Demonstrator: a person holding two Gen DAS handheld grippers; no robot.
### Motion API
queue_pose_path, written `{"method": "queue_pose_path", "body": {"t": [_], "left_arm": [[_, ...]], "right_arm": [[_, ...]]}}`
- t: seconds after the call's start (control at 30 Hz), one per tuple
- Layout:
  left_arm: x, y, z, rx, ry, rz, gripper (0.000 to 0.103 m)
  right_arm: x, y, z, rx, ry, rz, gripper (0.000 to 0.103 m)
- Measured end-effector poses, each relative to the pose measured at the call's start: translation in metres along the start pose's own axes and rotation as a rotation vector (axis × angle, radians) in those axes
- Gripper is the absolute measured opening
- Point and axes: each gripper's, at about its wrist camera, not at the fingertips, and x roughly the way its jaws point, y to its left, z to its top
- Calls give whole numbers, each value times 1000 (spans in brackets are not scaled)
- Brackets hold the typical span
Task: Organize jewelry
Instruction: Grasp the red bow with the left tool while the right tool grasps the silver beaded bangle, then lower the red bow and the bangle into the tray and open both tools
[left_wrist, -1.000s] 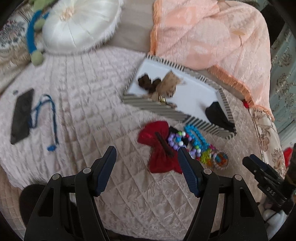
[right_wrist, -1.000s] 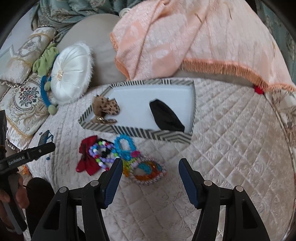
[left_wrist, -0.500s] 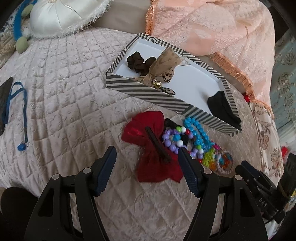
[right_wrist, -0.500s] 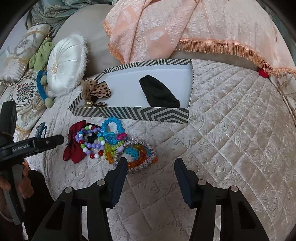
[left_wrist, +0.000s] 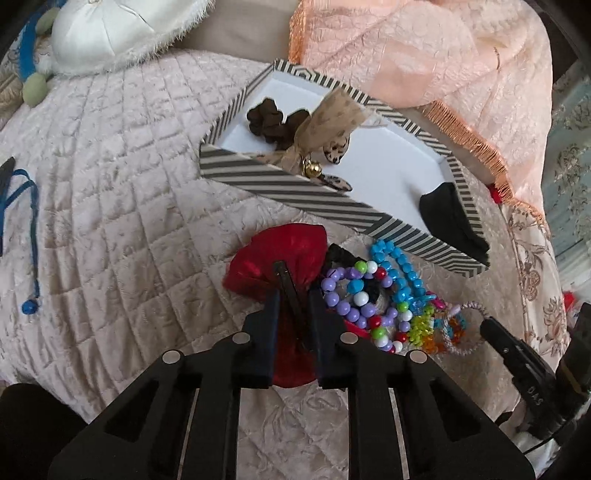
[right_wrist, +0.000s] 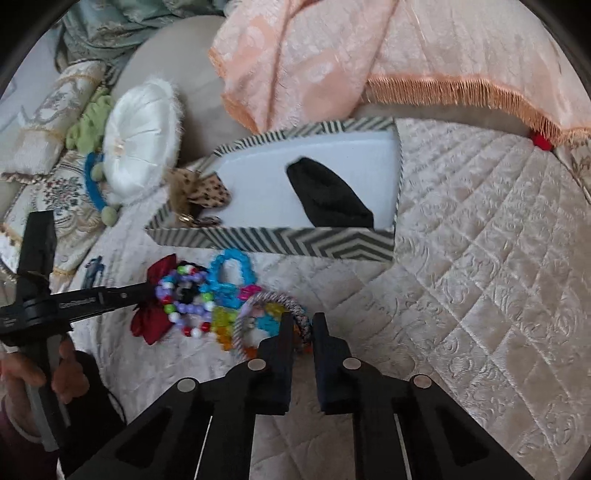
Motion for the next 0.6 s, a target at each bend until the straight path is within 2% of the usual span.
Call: {"method": "queue_pose_path", "body": {"t": [0.3,0.6], "left_arm": [[-56,3,8,21,-56,-55,12],[-78,-35,38,121,-117,-47,12]], "right_arm": [[-42,16,20,-10,-99,49,8],[-51,22,51,-35,-159,7,8]]}}
